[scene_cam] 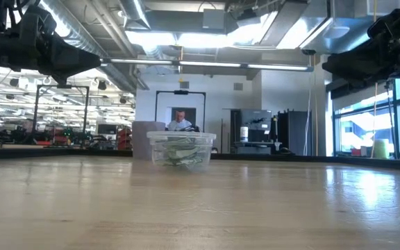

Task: Pick and place Stevia / Truvia into bins
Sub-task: Return to Home Position

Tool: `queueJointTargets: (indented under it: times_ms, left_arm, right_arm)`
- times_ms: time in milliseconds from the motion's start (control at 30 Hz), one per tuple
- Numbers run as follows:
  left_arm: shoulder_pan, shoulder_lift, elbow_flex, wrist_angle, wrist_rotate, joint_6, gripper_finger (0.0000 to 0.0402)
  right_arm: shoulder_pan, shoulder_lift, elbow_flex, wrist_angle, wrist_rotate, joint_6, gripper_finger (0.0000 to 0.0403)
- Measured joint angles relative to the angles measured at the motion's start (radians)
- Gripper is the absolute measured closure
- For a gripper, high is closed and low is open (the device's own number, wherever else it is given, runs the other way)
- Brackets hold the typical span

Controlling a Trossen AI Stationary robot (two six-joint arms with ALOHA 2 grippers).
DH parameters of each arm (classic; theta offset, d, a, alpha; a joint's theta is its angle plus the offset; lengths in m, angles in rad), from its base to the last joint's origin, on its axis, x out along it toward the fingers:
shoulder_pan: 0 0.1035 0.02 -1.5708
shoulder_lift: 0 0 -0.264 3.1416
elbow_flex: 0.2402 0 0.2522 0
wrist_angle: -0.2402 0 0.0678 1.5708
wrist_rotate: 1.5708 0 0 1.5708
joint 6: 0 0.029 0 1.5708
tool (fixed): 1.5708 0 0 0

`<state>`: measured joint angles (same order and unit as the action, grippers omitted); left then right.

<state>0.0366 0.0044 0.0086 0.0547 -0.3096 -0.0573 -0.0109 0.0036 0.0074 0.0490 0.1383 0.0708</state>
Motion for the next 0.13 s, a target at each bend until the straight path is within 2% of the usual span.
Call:
queueJointTargets:
  times_ms: [133]
  left_arm:
    - [0.0, 0.0, 0.0, 0.0, 0.0, 0.0, 0.0315]
  right_arm:
    - [0.0, 0.0, 0.0, 0.0, 0.0, 0.001, 0.0287]
